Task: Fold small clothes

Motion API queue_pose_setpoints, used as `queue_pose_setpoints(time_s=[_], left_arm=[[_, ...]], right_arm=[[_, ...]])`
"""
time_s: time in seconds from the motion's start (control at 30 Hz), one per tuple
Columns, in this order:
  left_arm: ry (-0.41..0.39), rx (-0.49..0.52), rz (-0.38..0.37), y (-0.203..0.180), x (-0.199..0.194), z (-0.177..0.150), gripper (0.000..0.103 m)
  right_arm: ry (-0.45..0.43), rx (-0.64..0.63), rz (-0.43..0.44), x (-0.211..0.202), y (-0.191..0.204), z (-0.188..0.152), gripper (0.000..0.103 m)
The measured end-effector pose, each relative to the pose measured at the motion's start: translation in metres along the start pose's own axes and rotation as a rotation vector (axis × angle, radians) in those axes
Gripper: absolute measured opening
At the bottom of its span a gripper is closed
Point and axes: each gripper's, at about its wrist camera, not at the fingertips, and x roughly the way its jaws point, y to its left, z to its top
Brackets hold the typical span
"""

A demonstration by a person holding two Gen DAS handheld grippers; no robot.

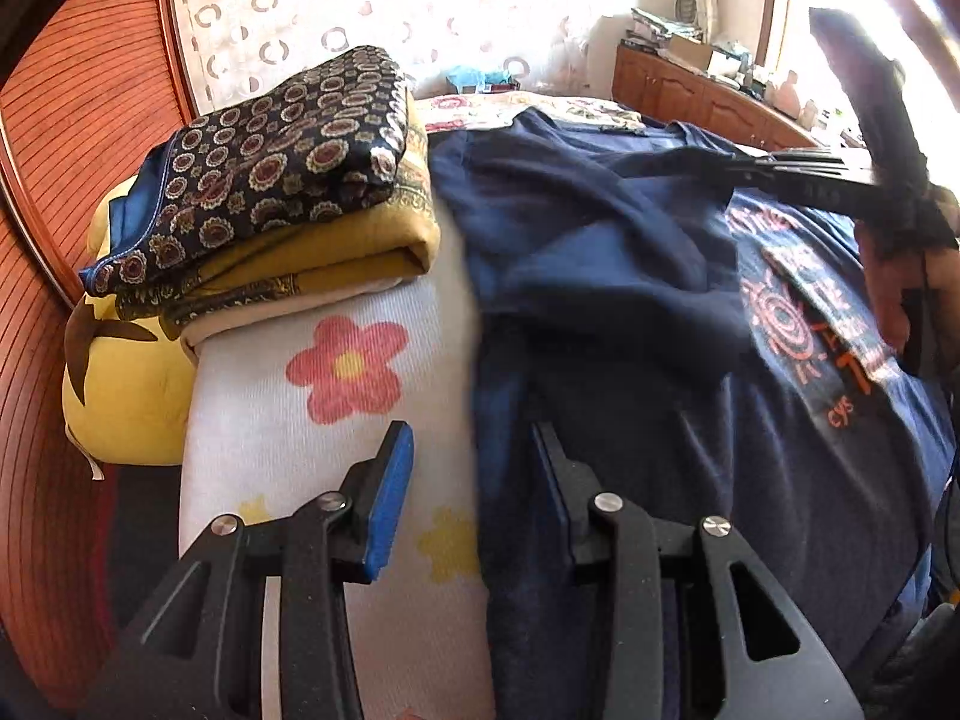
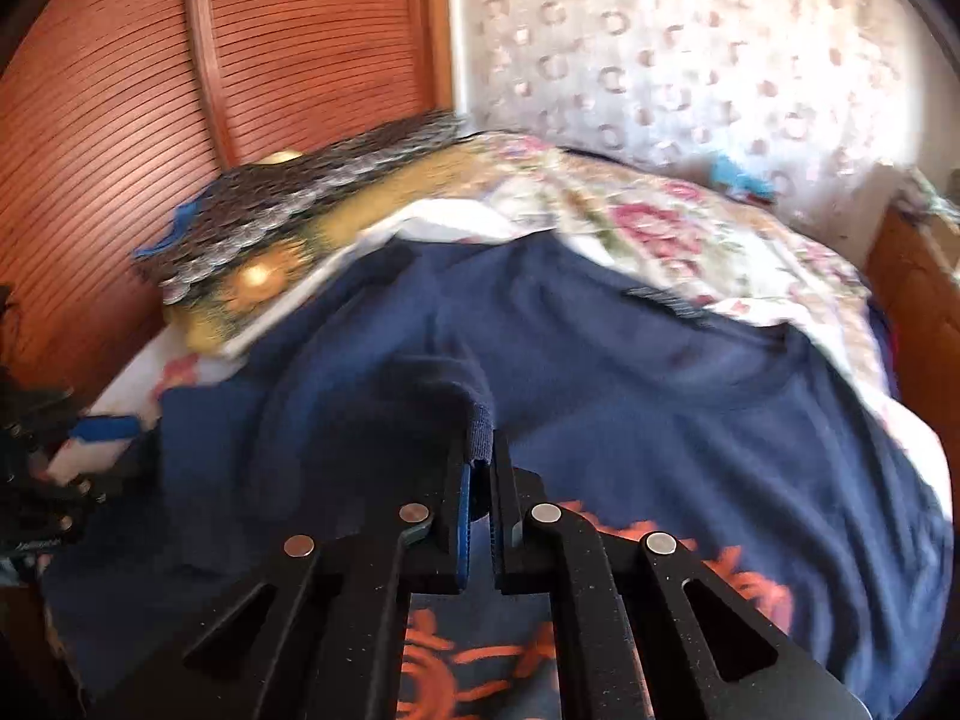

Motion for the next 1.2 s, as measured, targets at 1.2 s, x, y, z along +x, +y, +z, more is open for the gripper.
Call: queue_pose_setpoints(time_s=[1.2], left_arm=[[-0.071, -0.104, 0.005, 0.018, -0.002, -0.011, 0.045]], right_arm=[[0.032, -0.284, 0.228, -0.027, 0.09, -0.057, 0.003]])
